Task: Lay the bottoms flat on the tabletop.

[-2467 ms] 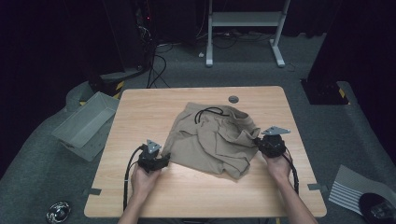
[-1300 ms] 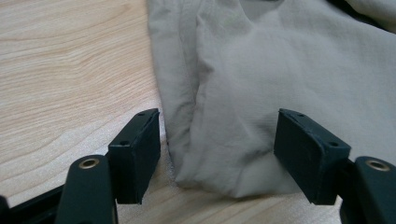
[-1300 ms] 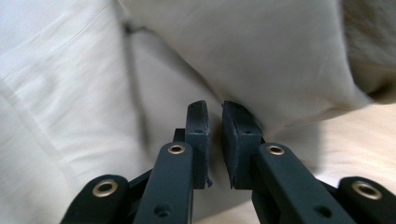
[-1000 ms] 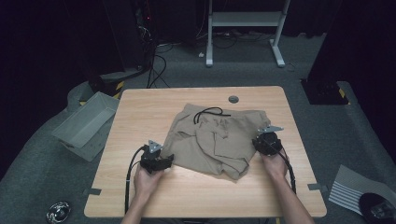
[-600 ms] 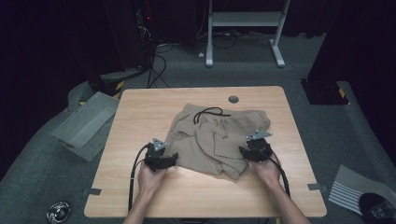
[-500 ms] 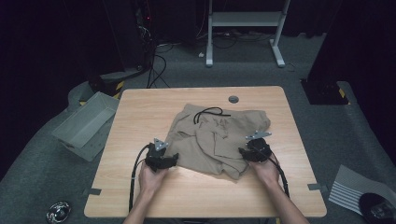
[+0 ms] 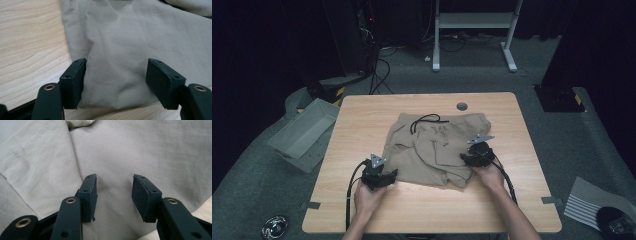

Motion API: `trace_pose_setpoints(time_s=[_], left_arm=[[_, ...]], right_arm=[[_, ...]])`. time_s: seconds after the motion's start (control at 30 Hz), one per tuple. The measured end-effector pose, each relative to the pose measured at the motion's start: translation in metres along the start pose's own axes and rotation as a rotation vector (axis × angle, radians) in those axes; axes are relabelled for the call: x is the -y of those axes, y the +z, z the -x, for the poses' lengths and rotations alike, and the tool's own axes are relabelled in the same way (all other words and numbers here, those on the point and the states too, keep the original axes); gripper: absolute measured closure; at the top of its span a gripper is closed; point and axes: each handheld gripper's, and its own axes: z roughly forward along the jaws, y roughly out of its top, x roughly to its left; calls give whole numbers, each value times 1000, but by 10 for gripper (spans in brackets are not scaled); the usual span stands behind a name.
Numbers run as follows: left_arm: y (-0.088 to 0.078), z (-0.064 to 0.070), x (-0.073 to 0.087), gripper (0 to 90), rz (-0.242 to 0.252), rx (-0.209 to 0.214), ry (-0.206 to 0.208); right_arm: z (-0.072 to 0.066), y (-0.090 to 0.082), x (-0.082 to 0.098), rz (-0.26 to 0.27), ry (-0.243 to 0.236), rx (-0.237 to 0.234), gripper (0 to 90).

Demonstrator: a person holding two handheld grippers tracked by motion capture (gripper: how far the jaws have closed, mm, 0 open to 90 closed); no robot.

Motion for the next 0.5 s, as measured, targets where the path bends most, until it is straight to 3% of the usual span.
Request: trace_pose_setpoints(time_s=[0.13,0.23,0.37,0.5], left_arm=[[0,-2,-5,320,-15,-32,12],[-1,-2,-12,304,17,-13,2],[2,-1,-25,294,58,10,-2],[13,2,-31,291,69,11,5]], right_arm=[[-2,8,-9,-6,-5,-3,546],[-4,8,-13,-24,-3,10,506],[-12,-3,-14,44,8,-35,496],[-28,-10,-18,73,-53,-68,495]])
